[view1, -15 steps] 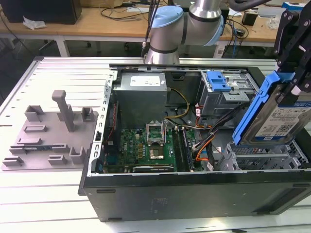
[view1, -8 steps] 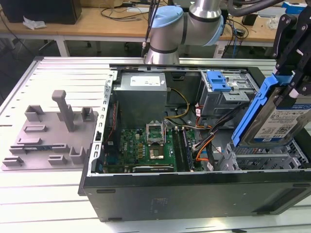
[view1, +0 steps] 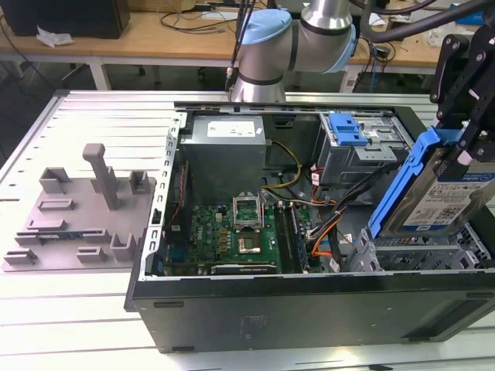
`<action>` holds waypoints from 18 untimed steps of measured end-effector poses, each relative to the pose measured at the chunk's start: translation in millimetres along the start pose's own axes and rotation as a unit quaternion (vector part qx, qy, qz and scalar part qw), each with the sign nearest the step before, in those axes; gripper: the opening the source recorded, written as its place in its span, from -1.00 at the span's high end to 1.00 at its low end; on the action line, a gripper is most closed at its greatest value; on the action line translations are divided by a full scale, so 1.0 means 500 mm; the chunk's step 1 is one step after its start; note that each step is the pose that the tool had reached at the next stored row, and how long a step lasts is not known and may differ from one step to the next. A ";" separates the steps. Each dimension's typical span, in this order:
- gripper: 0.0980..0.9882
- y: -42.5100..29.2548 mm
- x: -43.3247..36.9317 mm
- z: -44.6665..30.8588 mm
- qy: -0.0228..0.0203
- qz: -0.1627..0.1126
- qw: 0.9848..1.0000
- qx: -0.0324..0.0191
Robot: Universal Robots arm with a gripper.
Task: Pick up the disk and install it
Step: 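Insert the disk into the insertion slot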
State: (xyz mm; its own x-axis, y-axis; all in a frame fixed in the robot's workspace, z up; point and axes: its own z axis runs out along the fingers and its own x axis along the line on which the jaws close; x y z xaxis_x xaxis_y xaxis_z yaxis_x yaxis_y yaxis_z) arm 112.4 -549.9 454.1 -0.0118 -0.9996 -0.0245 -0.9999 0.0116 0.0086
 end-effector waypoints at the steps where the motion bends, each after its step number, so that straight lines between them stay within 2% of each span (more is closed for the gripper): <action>1: 0.40 0.000 0.000 0.001 0.000 0.000 1.000 0.000; 13: 0.40 -0.001 0.006 0.020 0.000 0.000 1.000 0.000; 18: 0.40 -0.001 0.008 0.023 0.000 0.001 1.000 0.000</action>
State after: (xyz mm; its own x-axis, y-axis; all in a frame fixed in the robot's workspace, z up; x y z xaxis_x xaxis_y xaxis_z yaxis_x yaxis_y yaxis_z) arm 112.8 -553.8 442.4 -0.0129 -0.9996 -0.0246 -0.9999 0.0127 0.0085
